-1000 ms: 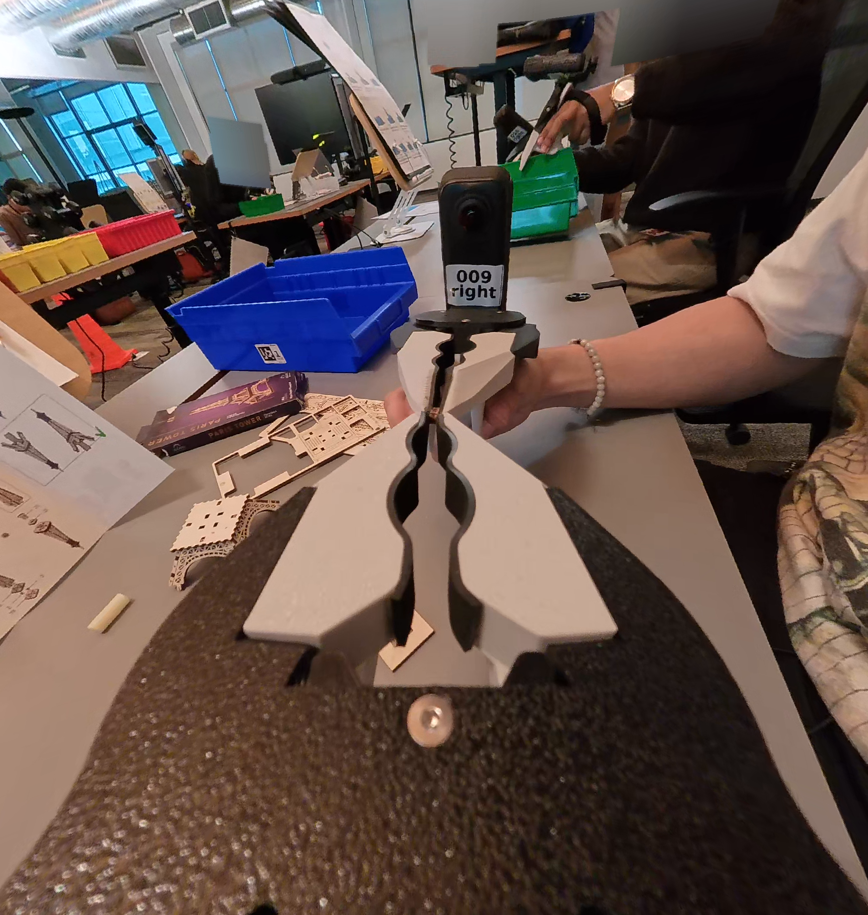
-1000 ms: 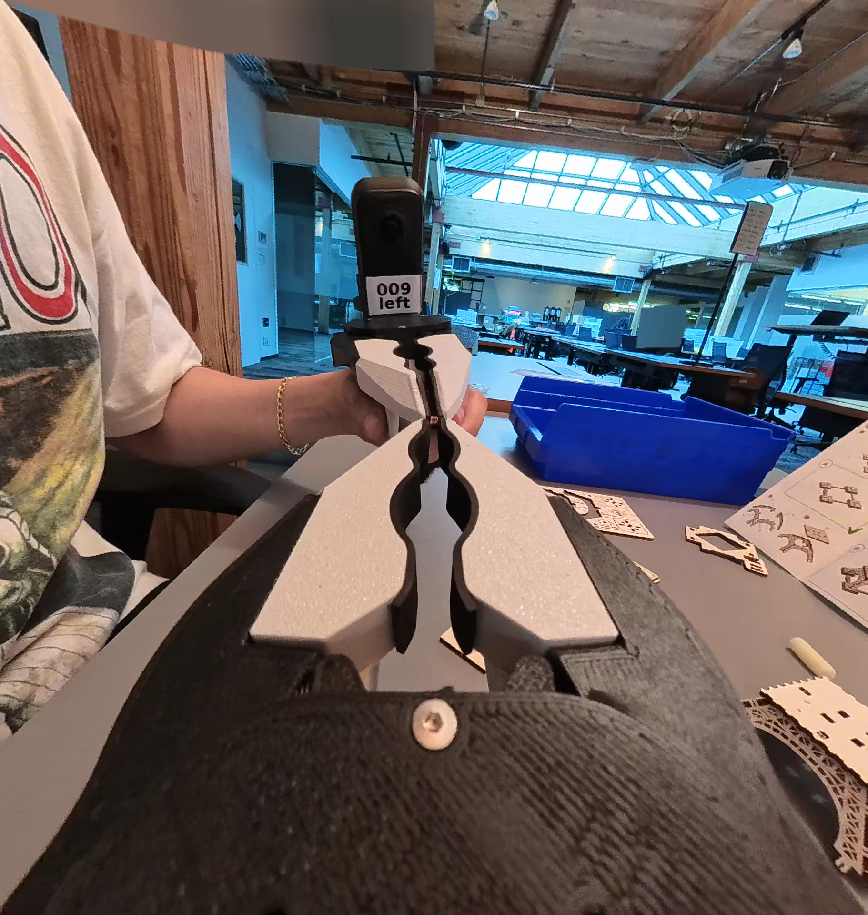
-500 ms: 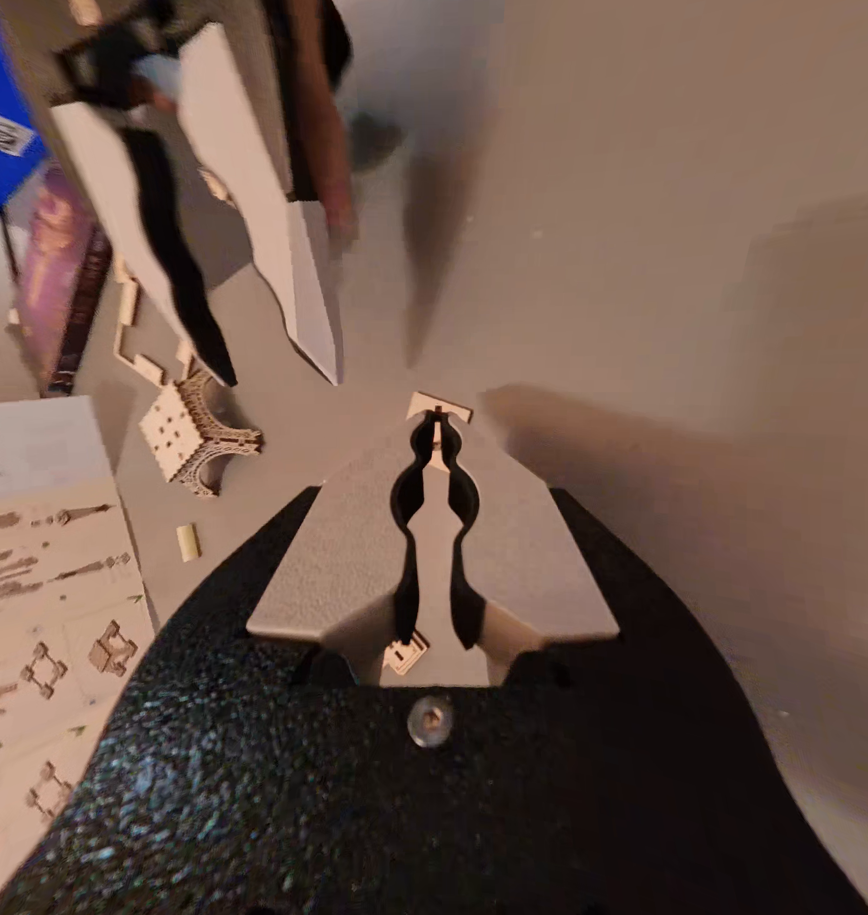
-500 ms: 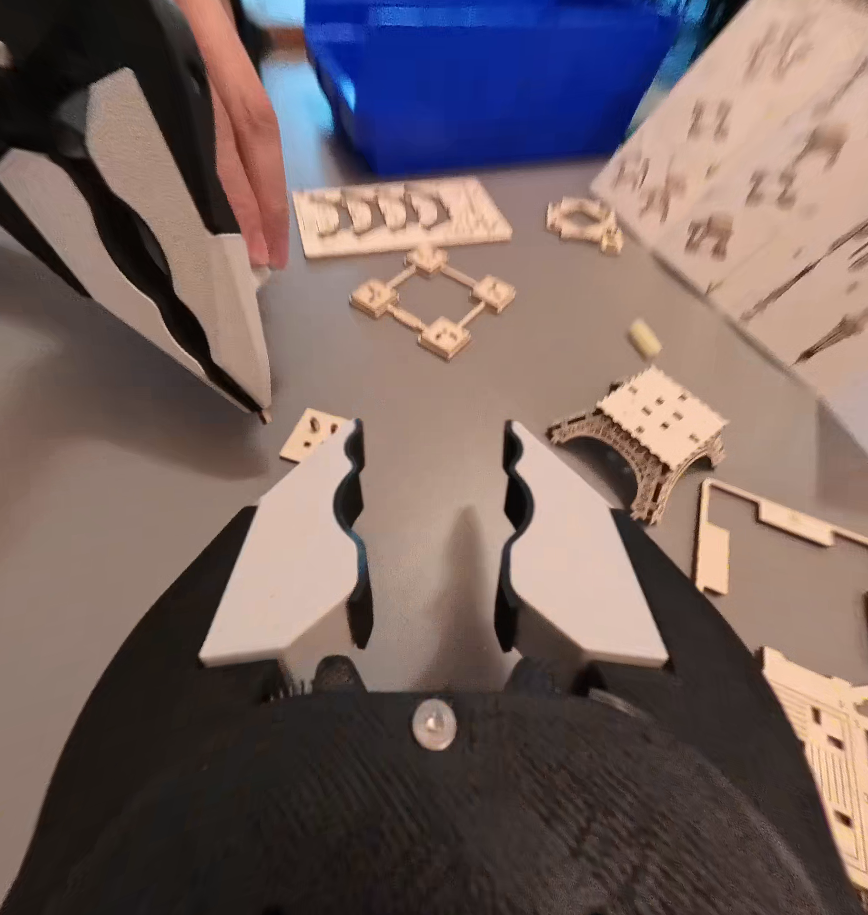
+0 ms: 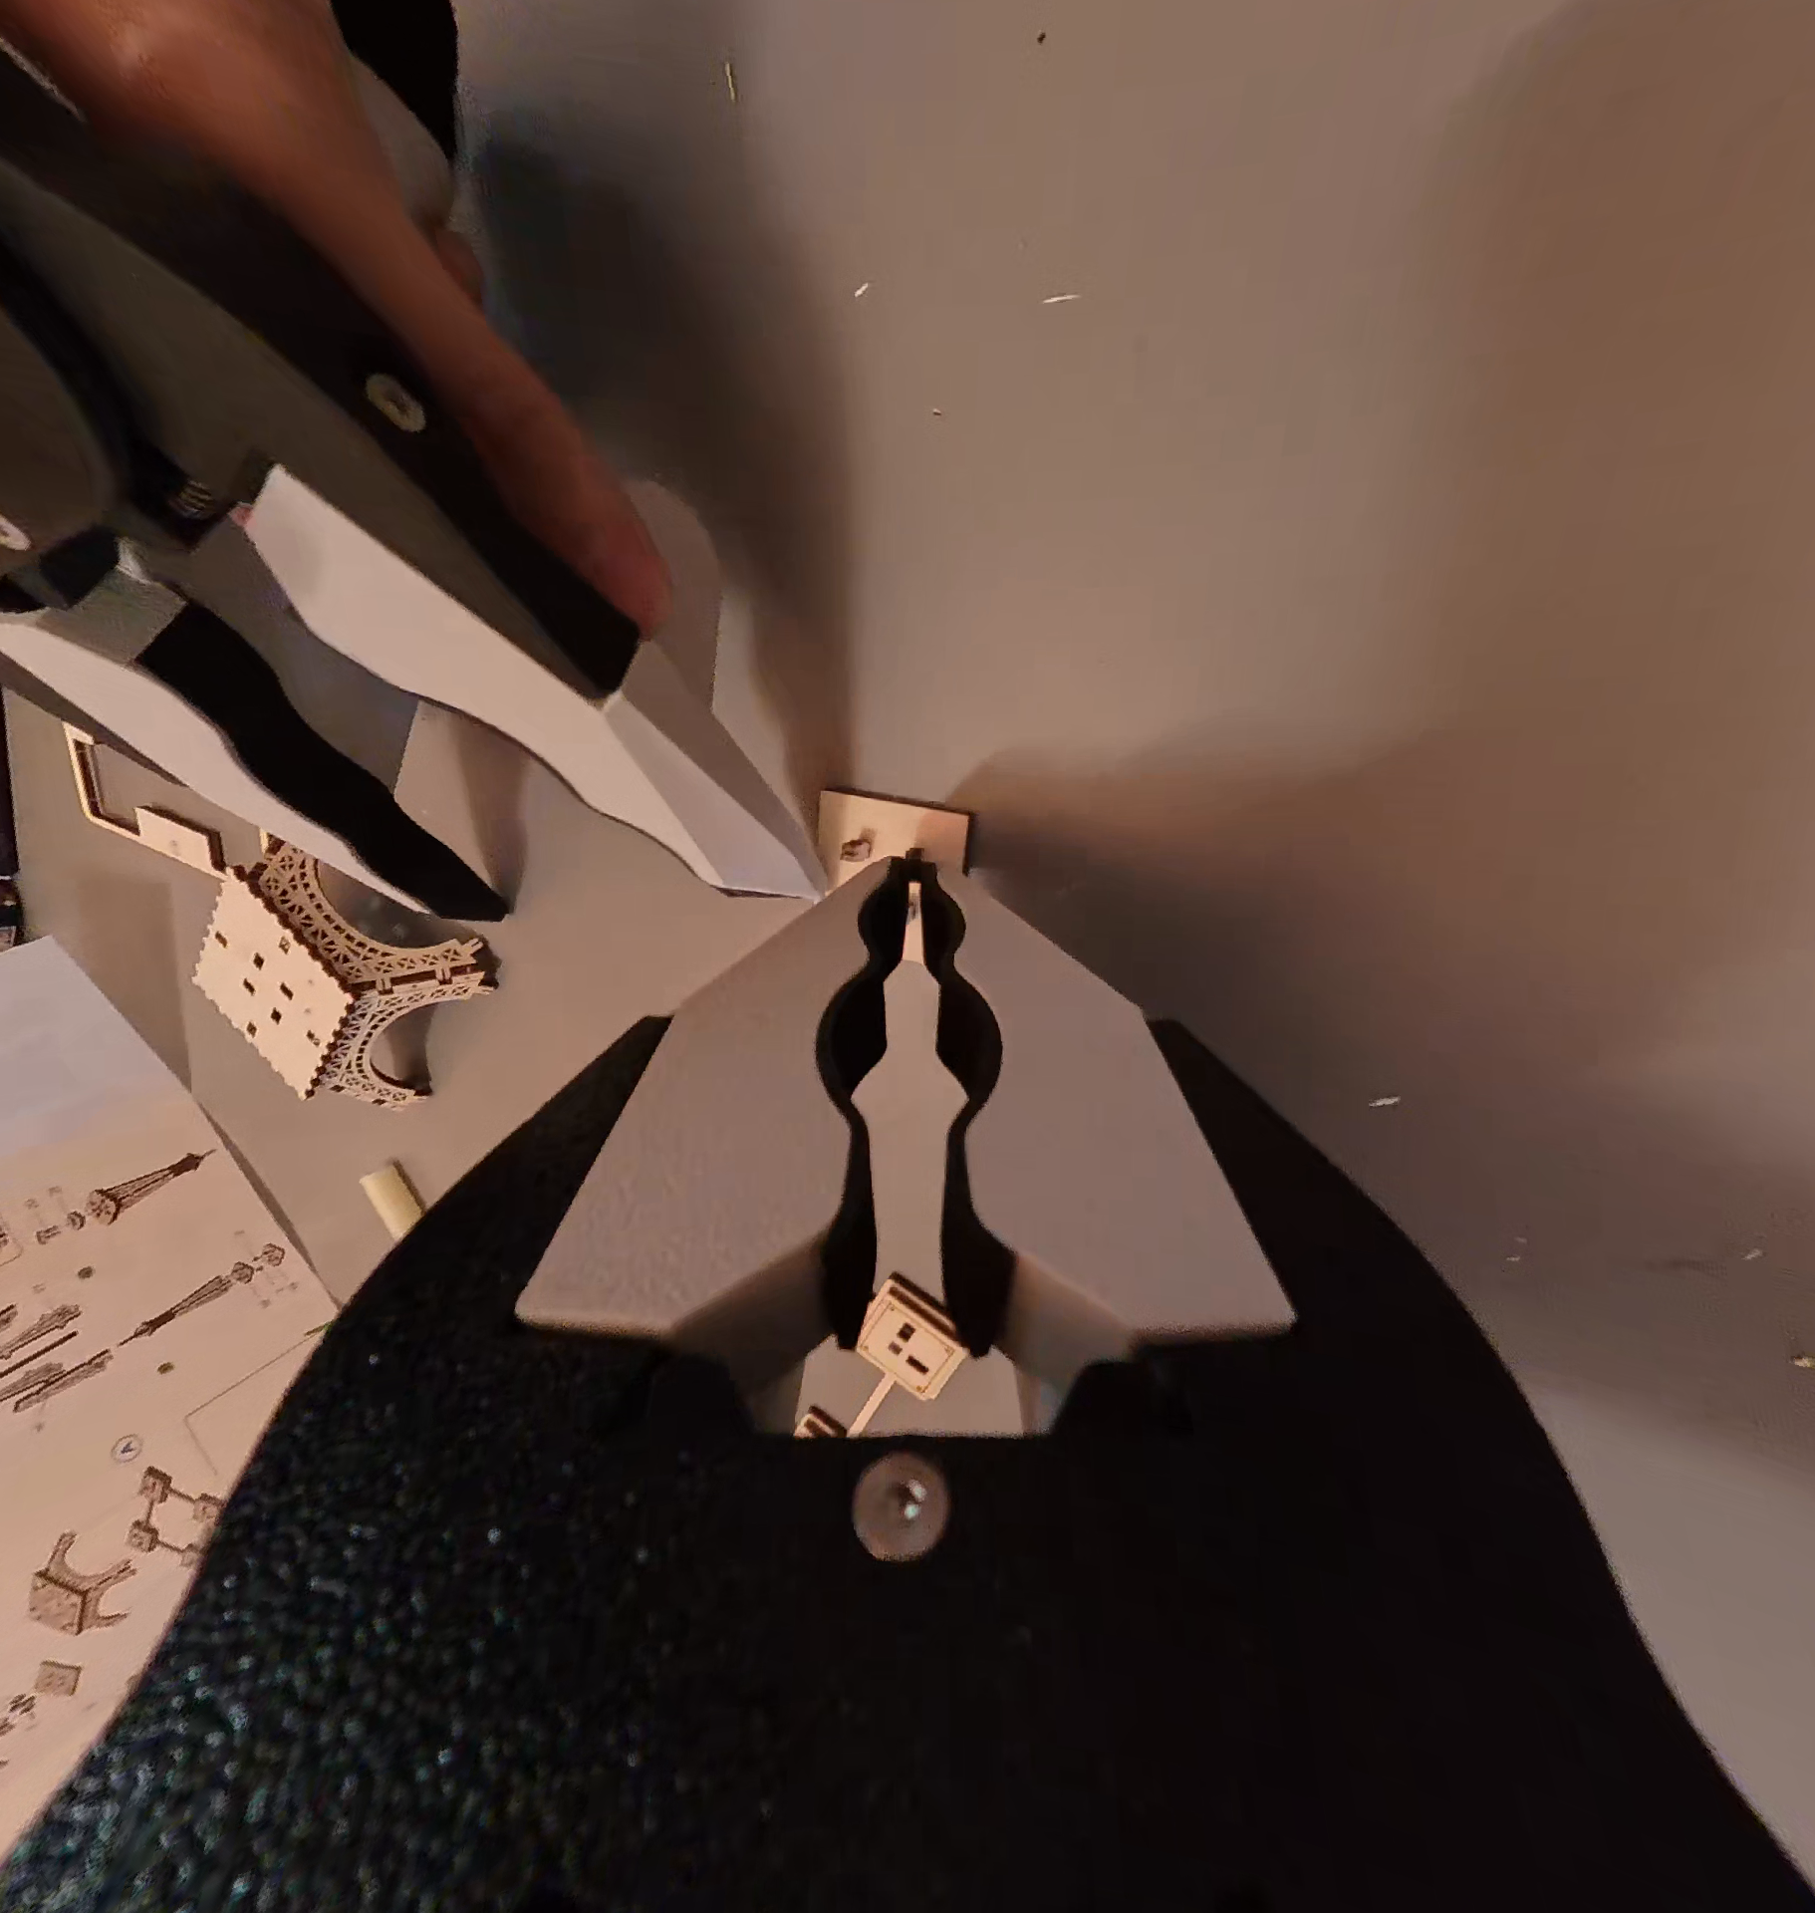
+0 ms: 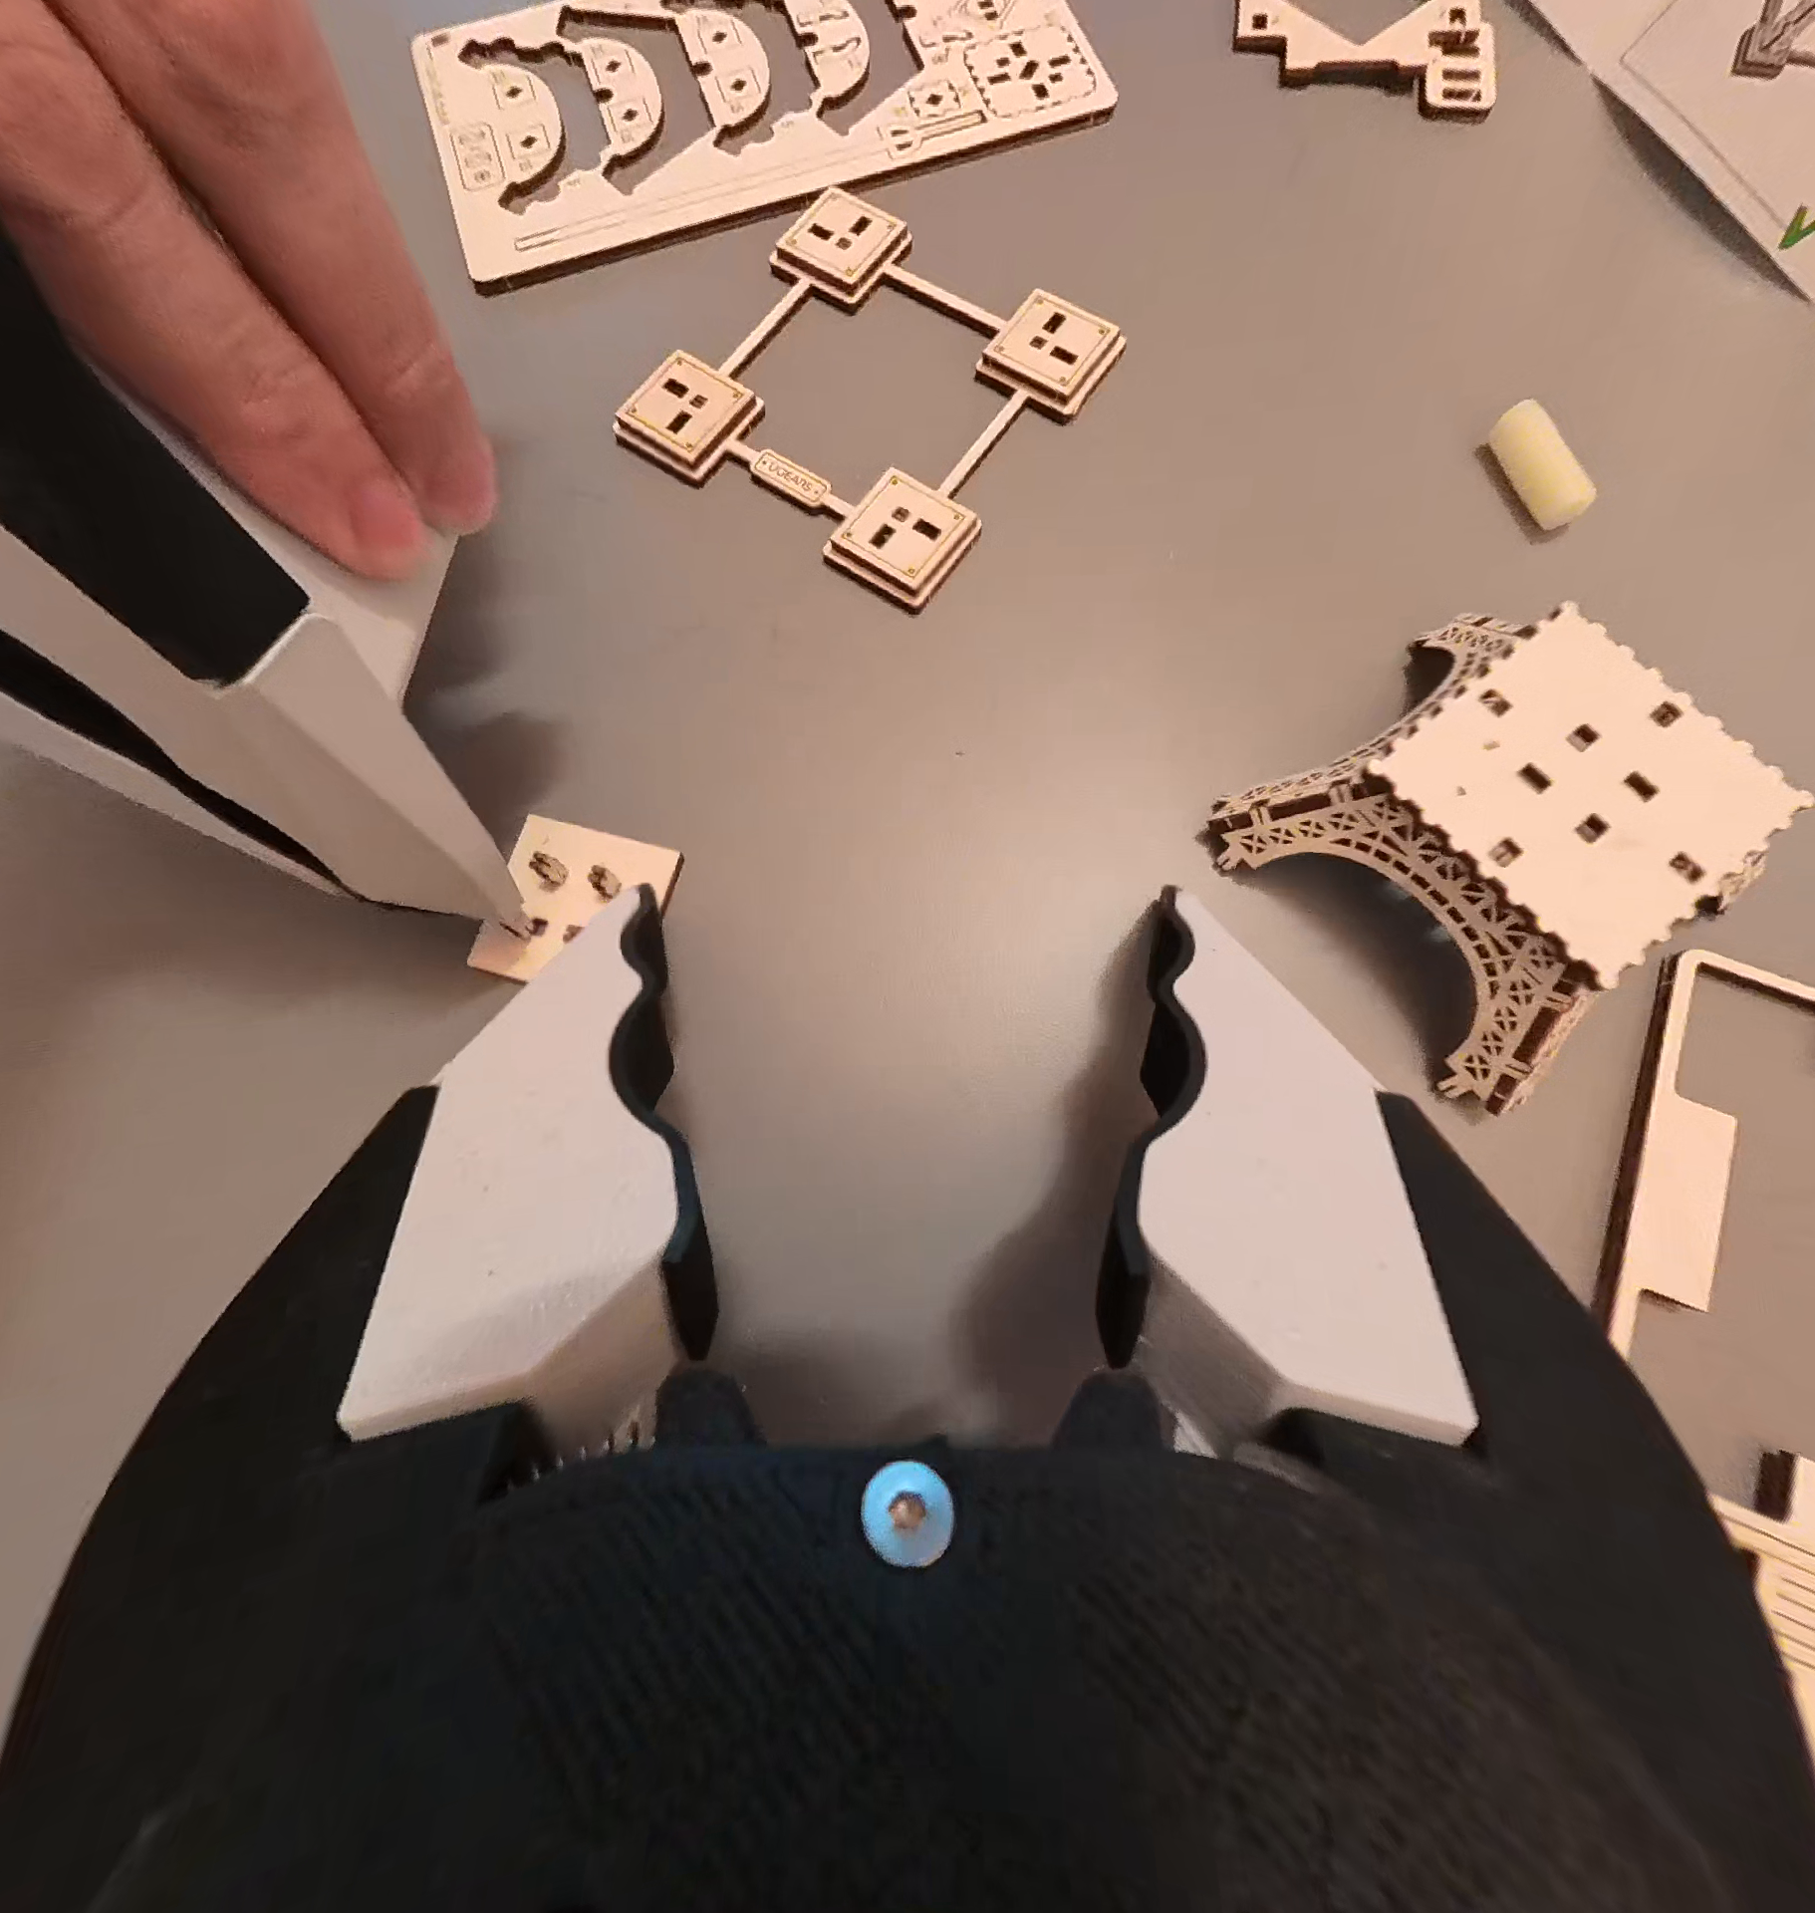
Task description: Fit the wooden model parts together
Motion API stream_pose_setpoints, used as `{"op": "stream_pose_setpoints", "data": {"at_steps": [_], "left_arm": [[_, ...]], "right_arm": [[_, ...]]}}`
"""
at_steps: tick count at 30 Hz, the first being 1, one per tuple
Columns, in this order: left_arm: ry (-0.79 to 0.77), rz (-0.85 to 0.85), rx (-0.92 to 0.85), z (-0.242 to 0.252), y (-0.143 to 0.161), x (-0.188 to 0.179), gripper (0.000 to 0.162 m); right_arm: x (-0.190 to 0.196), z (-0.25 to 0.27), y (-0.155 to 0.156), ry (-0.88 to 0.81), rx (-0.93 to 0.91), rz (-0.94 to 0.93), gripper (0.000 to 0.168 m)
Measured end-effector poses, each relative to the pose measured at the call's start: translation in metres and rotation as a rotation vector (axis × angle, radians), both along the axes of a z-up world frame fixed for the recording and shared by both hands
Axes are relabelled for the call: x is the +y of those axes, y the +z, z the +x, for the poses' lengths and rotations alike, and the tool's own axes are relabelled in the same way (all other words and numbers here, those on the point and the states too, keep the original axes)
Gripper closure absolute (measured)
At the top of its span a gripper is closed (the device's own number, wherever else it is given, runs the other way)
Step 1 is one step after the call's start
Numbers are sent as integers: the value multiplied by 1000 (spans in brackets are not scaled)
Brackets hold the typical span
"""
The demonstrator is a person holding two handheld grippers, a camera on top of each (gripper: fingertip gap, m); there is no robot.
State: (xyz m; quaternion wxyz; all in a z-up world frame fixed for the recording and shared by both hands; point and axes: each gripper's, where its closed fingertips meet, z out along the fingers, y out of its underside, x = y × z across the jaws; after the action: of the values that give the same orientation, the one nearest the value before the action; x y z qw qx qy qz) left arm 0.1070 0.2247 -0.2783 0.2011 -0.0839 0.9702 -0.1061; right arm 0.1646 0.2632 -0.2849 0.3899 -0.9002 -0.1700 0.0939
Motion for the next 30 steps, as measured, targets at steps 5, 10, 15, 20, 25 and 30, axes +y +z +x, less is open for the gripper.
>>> {"op": "stream_pose_setpoints", "data": {"at_steps": [5, 10, 15, 20, 25, 30], "left_arm": [[-16, 12, 5, 2, 0, 3, 162], [-53, 45, 23, -1, -1, 4, 162], [-71, 67, 40, -1, -1, 4, 162], [-74, 68, 82, -1, -2, 4, 162], [-63, 94, 137, -1, -2, 4, 162], [-66, 151, 168, -1, -2, 5, 162]], "right_arm": [[1, -1, 0, -1, 3, 22, 76], [1, -1, 0, -2, 3, 22, 76], [2, -1, 0, -2, 4, 22, 75], [2, -1, 0, -2, 3, 23, 75], [2, -1, 0, -2, 3, 23, 75], [2, -1, 0, -1, 5, 23, 75]]}}
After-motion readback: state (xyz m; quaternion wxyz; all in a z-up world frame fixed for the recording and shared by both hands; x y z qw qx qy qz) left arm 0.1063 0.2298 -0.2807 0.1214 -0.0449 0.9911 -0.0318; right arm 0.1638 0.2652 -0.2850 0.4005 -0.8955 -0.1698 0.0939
